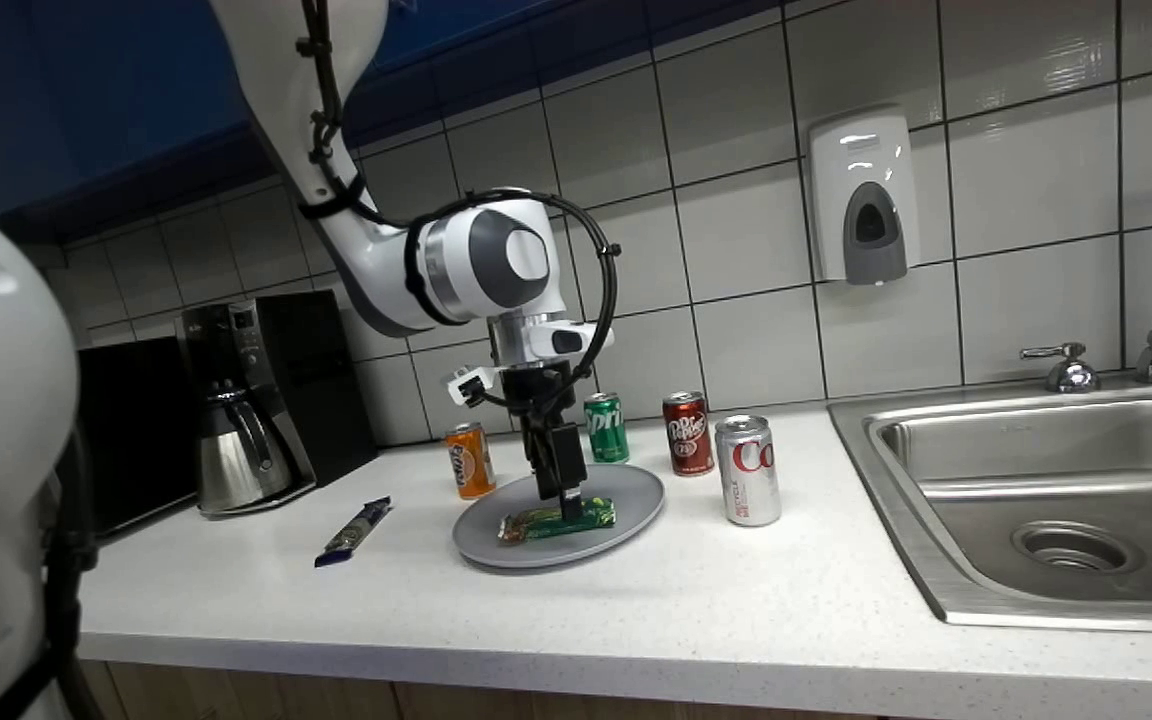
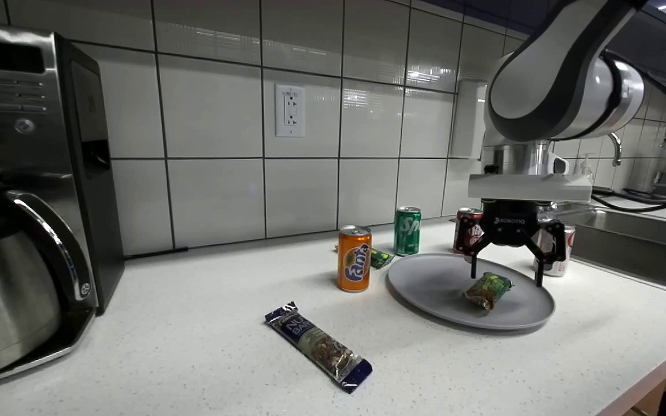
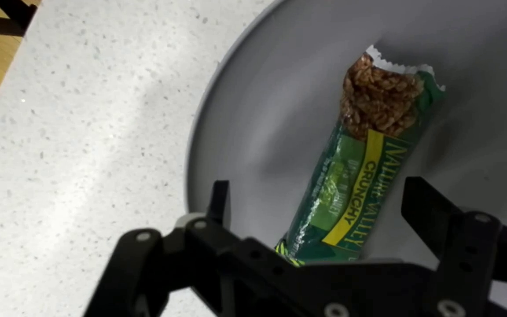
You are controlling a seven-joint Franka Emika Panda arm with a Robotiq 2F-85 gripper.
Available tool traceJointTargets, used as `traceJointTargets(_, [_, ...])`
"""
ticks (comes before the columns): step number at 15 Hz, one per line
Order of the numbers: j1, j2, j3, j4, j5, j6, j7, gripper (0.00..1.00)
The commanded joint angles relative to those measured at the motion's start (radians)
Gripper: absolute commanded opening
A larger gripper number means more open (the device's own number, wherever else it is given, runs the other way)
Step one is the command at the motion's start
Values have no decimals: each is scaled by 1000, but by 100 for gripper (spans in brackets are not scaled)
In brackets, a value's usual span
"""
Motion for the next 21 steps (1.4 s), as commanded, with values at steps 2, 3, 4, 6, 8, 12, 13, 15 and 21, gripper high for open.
traceJointTargets(2, [15,40,-10,48,-35,-27,33,100])
traceJointTargets(3, [17,48,-11,58,-38,-28,32,100])
traceJointTargets(4, [19,55,-12,66,-40,-30,32,100])
traceJointTargets(6, [23,69,-14,83,-43,-31,30,100])
traceJointTargets(8, [27,85,-15,101,-43,-33,28,100])
traceJointTargets(12, [35,107,-16,123,-39,-32,23,100])
traceJointTargets(13, [37,110,-17,126,-39,-32,22,100])
traceJointTargets(15, [40,116,-18,130,-37,-31,21,100])
traceJointTargets(21, [46,120,-22,130,-34,-28,18,58])
